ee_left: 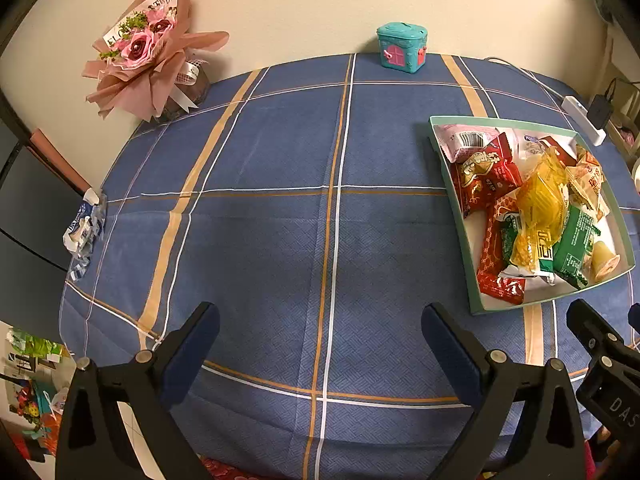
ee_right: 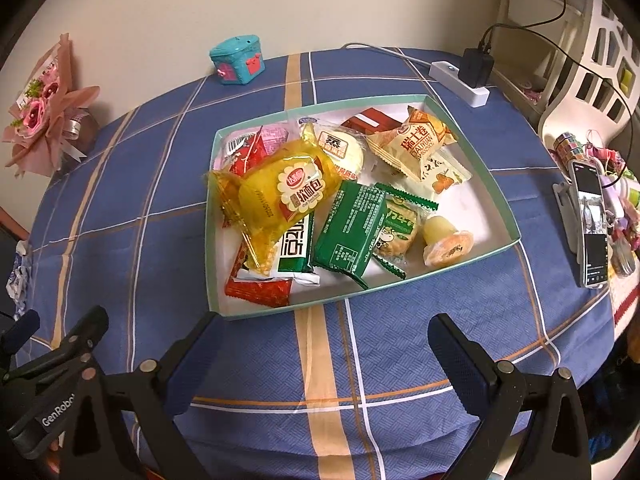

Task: Organize snacks

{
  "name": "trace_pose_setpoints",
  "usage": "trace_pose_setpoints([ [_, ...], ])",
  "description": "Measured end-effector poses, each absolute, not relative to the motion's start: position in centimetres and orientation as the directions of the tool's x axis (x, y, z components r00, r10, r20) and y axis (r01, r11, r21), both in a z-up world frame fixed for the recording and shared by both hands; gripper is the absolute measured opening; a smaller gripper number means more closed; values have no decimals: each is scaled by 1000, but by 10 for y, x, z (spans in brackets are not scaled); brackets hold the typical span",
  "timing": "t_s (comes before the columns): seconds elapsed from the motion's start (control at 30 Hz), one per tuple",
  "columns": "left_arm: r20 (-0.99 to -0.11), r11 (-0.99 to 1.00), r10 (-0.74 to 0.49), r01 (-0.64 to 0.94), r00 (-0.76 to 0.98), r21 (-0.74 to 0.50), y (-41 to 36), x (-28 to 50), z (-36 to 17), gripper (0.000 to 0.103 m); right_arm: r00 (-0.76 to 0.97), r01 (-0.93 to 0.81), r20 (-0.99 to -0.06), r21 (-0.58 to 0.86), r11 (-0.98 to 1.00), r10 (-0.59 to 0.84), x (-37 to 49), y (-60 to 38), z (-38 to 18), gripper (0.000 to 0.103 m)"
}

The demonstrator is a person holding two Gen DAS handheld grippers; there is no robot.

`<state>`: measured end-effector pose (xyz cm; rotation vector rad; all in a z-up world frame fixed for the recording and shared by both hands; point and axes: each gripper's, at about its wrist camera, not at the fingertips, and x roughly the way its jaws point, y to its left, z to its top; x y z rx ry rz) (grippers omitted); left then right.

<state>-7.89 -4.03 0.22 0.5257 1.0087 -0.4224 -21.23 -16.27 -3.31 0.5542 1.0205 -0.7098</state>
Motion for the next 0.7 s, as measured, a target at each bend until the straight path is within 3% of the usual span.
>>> trace_pose_setpoints([
  [0.7,-883,801,-117,569,454,186,-41,-77,3,101,335,751,-904,86,655,-265,-211,-163,-33,103],
])
